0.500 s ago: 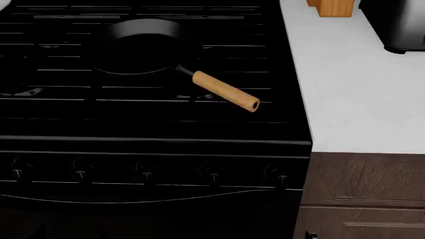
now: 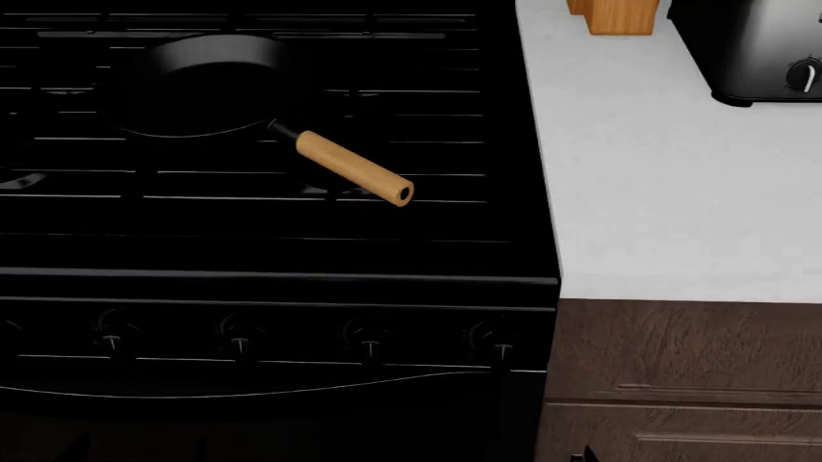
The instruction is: Turn on the center burner of the stove.
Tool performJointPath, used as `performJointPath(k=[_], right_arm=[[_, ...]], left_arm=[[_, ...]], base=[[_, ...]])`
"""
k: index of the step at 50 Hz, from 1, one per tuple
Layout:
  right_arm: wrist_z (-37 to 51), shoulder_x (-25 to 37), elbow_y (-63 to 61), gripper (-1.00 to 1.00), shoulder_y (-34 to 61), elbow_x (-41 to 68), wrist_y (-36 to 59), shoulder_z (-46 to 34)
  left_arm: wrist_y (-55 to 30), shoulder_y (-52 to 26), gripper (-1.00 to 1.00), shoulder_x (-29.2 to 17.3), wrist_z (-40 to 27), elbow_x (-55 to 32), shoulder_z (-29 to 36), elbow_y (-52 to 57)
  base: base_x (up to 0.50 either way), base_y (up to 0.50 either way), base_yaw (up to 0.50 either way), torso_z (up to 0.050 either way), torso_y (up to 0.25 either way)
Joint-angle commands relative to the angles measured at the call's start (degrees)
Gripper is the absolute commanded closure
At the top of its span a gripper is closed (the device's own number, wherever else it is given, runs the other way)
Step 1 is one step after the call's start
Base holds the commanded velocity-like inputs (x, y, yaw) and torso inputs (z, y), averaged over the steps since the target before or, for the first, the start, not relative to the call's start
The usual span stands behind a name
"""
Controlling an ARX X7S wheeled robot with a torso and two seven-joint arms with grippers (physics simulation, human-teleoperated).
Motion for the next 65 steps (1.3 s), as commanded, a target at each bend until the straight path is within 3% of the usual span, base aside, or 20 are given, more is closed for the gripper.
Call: performJointPath(k=[1,36,37,52,65], right_arm=[[0.7,1.36,-0.32,-1.0,-0.27,0.85,-1.21,-1.7],[2.4,2.78,3.19,-1.0,4.23,-0.74,2.66,-5.63],[-1.04,0.02,3.27,-1.0,3.96,-3.61,2.74,-2.11],[-0.56,1.58,2.71,-1.0,3.73,-2.58,1.25,-4.42],[-0.15,2.62,2.5,-1.0,3.42,-1.87,0.02,-5.8]], left_arm=[[0.75,-0.17,-1.0,-1.1,-1.23,-1.02,1.52,-0.32],[0.57,0.22,-1.0,-3.08,-2.95,-1.09,4.26,0.68],[0.92,0.54,-1.0,0.77,1.82,2.15,-0.32,0.3],[0.79,0.23,-1.0,-0.8,-0.24,0.44,1.39,0.22],[0.95,0.05,-1.0,-1.77,-1.33,-0.31,2.71,0.02]], base=[[0.0,0.0,0.0,0.0,0.0],[0.0,0.0,0.0,0.0,0.0],[0.0,0.0,0.0,0.0,0.0],[0.0,0.0,0.0,0.0,0.0],[0.02,0.45,0.0,0.0,0.0]])
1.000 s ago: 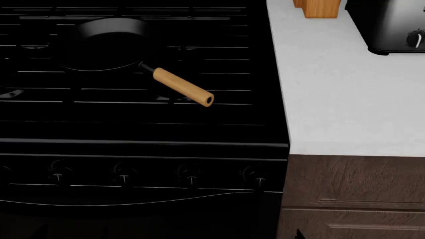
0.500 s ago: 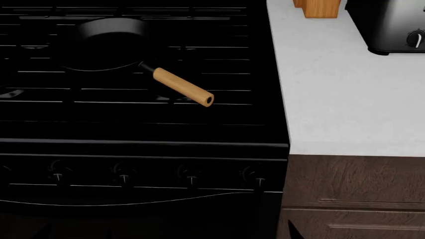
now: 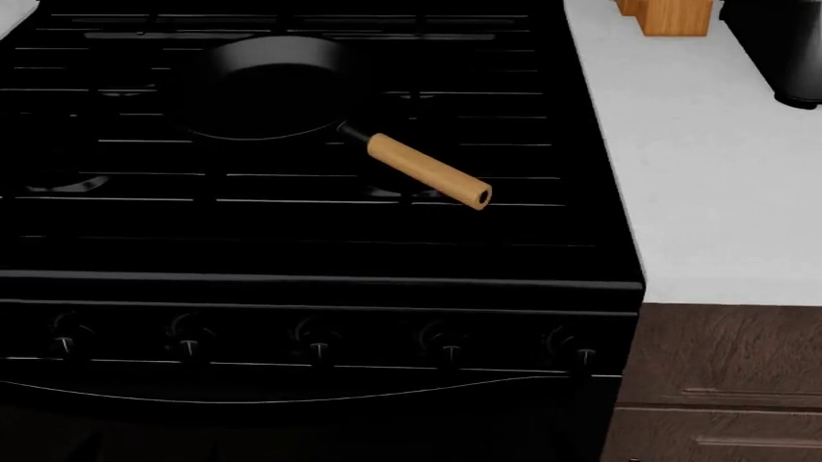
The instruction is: Turn on the center burner of the stove.
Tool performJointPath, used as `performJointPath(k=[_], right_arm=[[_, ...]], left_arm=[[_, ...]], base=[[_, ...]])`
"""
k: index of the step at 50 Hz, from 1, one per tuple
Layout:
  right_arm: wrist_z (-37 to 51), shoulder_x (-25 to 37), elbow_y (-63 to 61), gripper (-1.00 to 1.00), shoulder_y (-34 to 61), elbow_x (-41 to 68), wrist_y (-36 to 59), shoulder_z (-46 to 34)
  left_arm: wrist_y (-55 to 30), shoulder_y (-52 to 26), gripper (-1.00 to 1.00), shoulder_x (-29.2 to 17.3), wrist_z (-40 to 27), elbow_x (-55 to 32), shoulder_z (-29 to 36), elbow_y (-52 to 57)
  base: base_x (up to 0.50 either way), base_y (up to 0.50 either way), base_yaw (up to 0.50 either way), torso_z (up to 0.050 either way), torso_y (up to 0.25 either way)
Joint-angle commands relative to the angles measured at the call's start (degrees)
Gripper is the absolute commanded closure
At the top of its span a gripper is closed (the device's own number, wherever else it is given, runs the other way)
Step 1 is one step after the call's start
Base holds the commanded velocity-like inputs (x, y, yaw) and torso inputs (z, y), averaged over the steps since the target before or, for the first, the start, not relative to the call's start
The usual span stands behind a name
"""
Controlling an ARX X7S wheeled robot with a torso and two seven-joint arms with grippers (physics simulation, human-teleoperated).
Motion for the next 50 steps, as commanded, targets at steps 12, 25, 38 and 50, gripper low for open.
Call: performJointPath(k=[12,25,38,50], right_arm=[[0.01,0.89,-1.63,-1.0,-2.22,1.37,-2.67,-0.68],[0.66,1.55,-1.87,-1.0,-2.22,2.1,-2.56,-1.49],[1.44,1.99,-1.54,-1.0,-1.94,2.45,-2.32,-2.32],[1.58,2.51,-3.2,-1.0,-1.85,3.91,0.12,-2.68]], left_arm=[[0.2,-0.57,-1.0,-0.44,-0.79,-1.57,0.25,-0.92],[0.12,-0.72,-1.0,-1.25,-1.82,-2.12,1.33,-0.92],[0.61,-0.88,-1.0,-1.89,-2.54,-2.83,2.08,-1.29],[0.81,-0.99,-1.0,-2.38,-3.02,-3.5,2.78,-1.3]], base=[[0.03,0.5,0.0,0.0,0.0],[0.03,0.5,0.0,0.0,0.0],[0.03,0.44,0.0,0.0,0.0],[0.0,0.06,0.0,0.0,0.0]])
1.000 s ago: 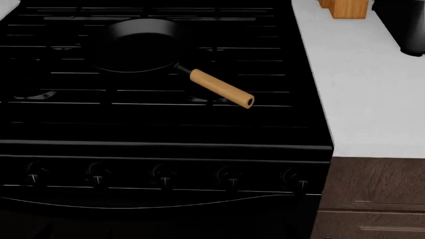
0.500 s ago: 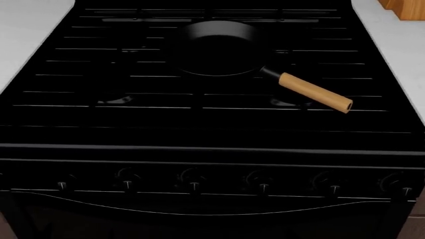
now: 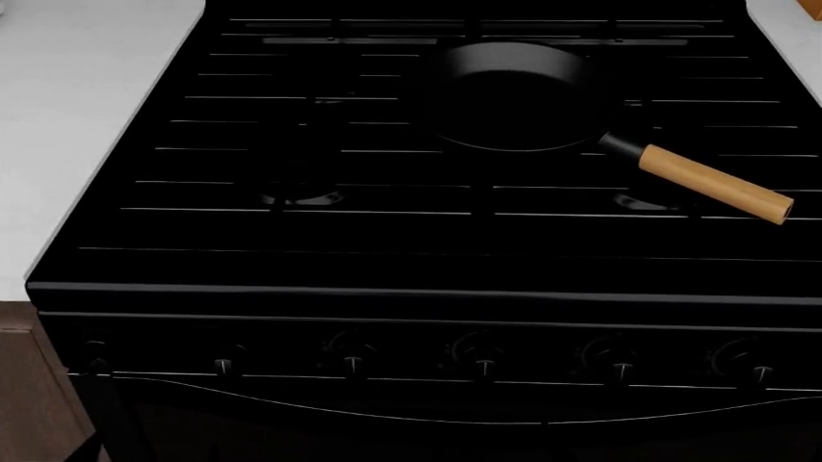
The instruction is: Turn on the center burner of the stove.
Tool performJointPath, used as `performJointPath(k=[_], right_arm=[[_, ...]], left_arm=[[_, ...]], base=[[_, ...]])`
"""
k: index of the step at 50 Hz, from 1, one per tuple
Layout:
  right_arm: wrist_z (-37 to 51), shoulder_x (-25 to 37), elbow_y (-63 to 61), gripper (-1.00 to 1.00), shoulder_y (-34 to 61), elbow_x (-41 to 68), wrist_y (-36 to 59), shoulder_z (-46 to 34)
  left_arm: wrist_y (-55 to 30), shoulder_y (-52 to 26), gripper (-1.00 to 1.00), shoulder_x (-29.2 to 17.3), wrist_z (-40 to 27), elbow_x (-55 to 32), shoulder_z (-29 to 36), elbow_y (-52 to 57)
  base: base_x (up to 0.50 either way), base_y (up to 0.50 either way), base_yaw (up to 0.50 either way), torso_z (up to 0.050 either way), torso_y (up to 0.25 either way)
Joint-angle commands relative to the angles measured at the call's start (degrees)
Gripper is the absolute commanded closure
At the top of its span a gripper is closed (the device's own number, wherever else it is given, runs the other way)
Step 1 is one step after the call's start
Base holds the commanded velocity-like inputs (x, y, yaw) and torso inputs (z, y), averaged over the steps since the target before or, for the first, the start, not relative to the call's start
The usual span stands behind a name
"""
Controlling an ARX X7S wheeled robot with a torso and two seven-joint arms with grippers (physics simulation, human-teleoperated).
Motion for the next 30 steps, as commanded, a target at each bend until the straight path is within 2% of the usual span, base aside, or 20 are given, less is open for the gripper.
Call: performJointPath(k=[1,11,16,17,30], right_arm=[[-0.74,0.14,-3.02,-1.0,-2.15,1.67,0.52,0.9],[-0.44,2.11,-6.98,-1.0,-1.8,1.72,6.58,0.78],[-0.28,2.25,-7.0,-1.0,-1.77,1.88,6.58,0.62],[-0.78,4.12,-8.33,-1.0,-2.76,1.51,8.92,0.75],[-0.31,6.88,-10.57,-1.0,-3.18,2.82,11.6,3.29]], left_arm=[[0.35,-0.53,-1.0,0.54,0.15,-0.89,-0.64,-0.96],[0.5,-0.52,-1.0,0.04,0.05,-1.34,0.07,-0.88],[0.54,-0.55,-1.0,-0.15,-0.17,-1.53,0.3,-0.89],[0.34,-0.62,-1.0,-0.12,-0.39,-1.5,0.31,-0.77],[0.23,-0.61,-1.0,-0.46,-1.36,-2.09,0.55,-0.15]], base=[[0.0,0.0,0.0,0.0,0.0],[0.0,0.0,0.0,0.0,0.0],[0.0,0.0,0.0,0.0,0.0],[0.0,0.0,0.0,0.0,0.0],[0.0,0.0,0.0,0.0,0.0]])
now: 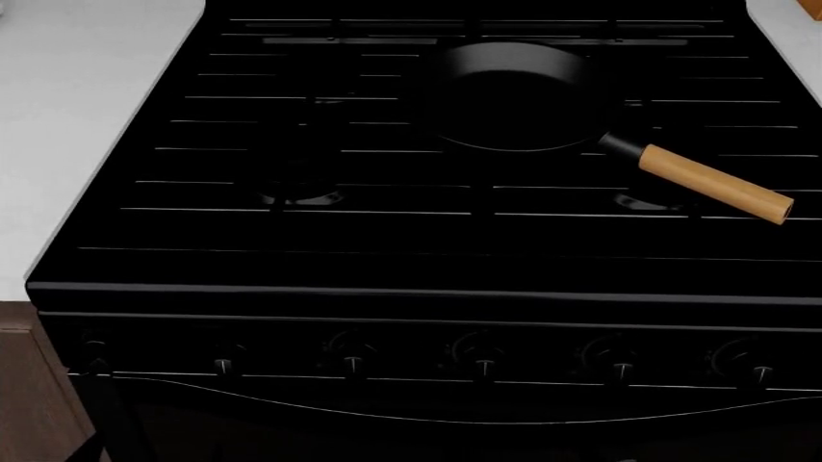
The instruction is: Turn on the center burner of the stove.
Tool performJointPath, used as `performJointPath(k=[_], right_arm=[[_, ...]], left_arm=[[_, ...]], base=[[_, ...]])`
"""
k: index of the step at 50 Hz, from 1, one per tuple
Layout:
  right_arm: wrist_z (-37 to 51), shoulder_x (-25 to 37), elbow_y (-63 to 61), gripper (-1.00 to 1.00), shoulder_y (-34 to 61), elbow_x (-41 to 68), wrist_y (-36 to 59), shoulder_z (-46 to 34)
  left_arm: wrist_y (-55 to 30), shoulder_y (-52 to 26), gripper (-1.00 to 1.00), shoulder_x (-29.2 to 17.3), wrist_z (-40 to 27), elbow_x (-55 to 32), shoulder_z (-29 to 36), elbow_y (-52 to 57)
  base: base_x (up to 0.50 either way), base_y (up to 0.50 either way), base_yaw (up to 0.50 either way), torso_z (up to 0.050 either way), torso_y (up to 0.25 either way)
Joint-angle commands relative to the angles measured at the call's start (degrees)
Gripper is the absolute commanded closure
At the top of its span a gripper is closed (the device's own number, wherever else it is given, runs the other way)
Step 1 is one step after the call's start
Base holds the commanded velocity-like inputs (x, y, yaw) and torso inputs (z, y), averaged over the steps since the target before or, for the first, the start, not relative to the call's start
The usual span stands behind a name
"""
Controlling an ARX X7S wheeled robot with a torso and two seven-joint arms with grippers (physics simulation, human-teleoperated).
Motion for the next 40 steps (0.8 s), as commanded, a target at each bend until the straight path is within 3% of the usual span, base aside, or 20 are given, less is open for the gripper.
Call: performJointPath(k=[1,17,24,40], right_arm=[[-0.47,2.22,-4.19,-1.0,-2.57,1.15,1.5,3.17],[0.2,4.15,-4.74,-1.0,-1.94,2.19,2.61,5.45],[-0.33,4.27,1.32,-1.0,0.52,5.06,0.43,8.78],[-0.23,3.86,10.1,-1.0,4.47,4.01,-3.21,8.22]], left_arm=[[-0.12,-0.58,-1.0,0.7,-0.18,-0.89,-1.19,-0.79],[-1.19,-0.81,-1.0,0.3,-0.52,-1.83,-0.28,-0.62],[-1.2,-1.15,-1.0,0.18,-1.42,-1.22,0.06,-1.2],[-1.55,-1.55,-1.0,-0.3,-2.49,-0.88,0.83,-1.74]], base=[[0.0,0.0,0.0,0.0,0.0],[0.0,0.0,0.0,0.0,0.0],[0.0,0.0,0.0,0.0,0.0],[0.0,0.0,0.0,0.0,0.0]])
